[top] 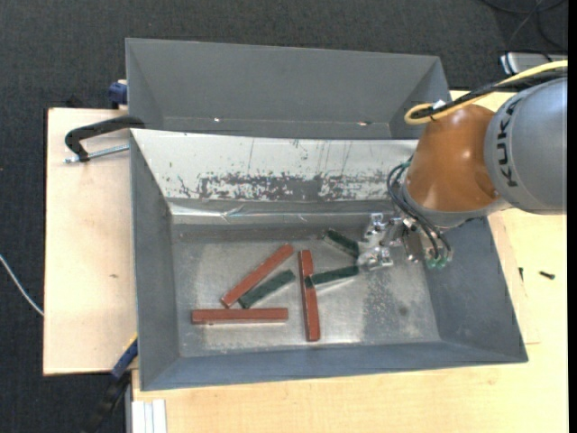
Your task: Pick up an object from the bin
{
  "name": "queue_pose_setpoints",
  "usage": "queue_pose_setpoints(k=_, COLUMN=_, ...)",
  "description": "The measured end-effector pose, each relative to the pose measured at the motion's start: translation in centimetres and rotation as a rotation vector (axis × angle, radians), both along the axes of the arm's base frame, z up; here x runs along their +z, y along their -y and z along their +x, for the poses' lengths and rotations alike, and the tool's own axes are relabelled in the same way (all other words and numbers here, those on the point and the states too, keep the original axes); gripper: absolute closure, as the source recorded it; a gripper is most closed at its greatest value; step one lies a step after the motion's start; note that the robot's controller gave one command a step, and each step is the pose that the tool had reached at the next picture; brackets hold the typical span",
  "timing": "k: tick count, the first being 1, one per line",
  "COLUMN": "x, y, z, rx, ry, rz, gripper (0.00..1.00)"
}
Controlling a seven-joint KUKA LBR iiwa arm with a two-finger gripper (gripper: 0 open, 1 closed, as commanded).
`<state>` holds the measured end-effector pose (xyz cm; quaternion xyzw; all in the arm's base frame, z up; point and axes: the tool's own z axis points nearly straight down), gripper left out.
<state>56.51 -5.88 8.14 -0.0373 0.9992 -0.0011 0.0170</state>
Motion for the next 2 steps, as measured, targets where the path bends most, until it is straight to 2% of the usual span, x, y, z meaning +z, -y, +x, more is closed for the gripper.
queue_pose_setpoints(k=1, x=-0.36, y=0.12, z=-0.56, rx=0.000, ry=-0.022, rz=-0.001, gripper=0.00)
queue_pose_setpoints(k=2, x=-0.35, y=0.12, z=-0.51, rx=-0.001, ry=-0.020, rz=-0.001, gripper=0.00)
